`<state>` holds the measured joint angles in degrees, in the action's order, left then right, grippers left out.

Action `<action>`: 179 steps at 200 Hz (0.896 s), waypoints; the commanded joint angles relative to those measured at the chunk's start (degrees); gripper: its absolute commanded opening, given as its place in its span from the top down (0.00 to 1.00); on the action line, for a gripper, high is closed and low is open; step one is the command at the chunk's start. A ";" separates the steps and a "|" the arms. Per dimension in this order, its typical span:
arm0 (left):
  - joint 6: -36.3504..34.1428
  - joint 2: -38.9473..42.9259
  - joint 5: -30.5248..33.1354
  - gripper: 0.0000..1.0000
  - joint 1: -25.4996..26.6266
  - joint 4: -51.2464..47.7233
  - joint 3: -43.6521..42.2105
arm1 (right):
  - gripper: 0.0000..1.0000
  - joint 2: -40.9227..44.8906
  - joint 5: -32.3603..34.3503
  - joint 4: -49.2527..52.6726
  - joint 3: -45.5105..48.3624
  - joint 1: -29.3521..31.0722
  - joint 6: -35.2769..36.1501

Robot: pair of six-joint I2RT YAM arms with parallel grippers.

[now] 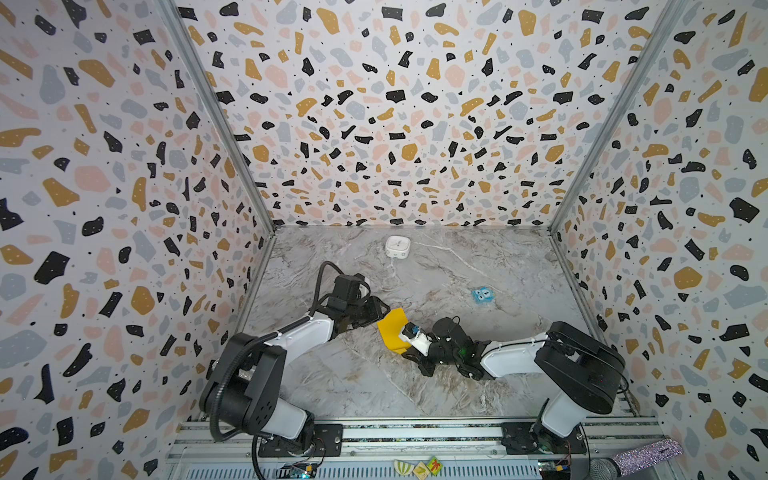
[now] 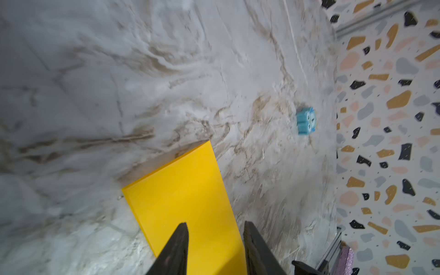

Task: Fold a paper plane with a square sheet of paper (pick it up from the middle)

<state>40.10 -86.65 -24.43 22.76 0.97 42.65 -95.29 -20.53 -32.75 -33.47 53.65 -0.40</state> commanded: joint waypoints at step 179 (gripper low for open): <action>-10.95 -16.39 5.74 0.91 7.03 -8.12 8.59 | 0.94 -2.71 -1.62 4.87 -4.35 -3.37 -5.18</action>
<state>31.00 -100.97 -19.40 29.12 -4.47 50.70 -97.30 -23.35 -30.15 -35.77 50.37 -5.43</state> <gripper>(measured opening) 0.100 0.061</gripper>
